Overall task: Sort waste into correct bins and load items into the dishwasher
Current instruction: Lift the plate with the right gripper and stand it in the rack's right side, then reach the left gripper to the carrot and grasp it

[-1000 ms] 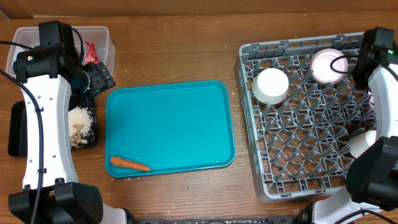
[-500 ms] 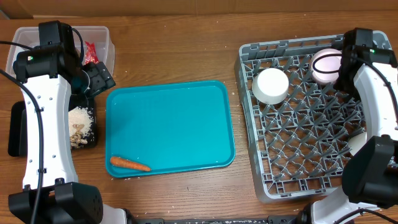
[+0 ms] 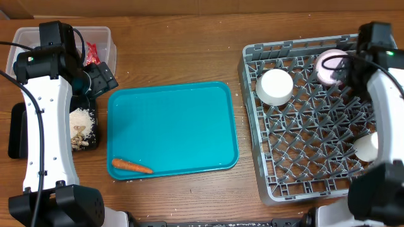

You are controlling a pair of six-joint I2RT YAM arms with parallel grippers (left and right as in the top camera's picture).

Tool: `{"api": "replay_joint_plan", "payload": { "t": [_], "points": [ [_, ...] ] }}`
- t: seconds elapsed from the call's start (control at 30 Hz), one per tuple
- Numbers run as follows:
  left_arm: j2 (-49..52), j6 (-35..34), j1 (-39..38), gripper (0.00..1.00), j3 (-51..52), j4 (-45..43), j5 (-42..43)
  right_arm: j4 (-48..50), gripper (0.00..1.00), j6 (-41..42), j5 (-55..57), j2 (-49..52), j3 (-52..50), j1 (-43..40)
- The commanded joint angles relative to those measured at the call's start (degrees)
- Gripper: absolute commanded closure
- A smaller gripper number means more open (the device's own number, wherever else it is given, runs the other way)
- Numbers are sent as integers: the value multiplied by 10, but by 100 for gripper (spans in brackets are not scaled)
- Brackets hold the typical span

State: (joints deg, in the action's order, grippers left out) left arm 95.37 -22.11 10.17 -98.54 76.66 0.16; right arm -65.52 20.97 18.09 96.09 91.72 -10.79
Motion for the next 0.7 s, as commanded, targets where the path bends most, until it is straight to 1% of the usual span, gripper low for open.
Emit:
{"api": "replay_joint_plan", "payload": {
  "t": [0.0,0.1,0.2,0.3,0.43,0.57,0.67],
  "points": [
    [-9,9,3,4,-10,0,-4,16,0,-76,-209,-50,33,0],
    [-9,6,2,4,-10,9,4,16,0,-79,-322,-52,31,6],
    [-9,-3,-9,1,-9,22,22,3,0,-80,-336,-50,31,24],
    [-9,-22,-28,0,-9,47,25,-12,0,-80,-335,-50,31,37],
    [-9,-64,-78,0,2,87,24,-59,0,-79,-332,-50,31,49],
    [-9,-105,-151,2,28,117,22,-94,0,-89,-332,-50,27,49],
    [-9,-129,-222,1,48,148,10,-116,0,-108,-331,-50,25,49]
  ]
}}
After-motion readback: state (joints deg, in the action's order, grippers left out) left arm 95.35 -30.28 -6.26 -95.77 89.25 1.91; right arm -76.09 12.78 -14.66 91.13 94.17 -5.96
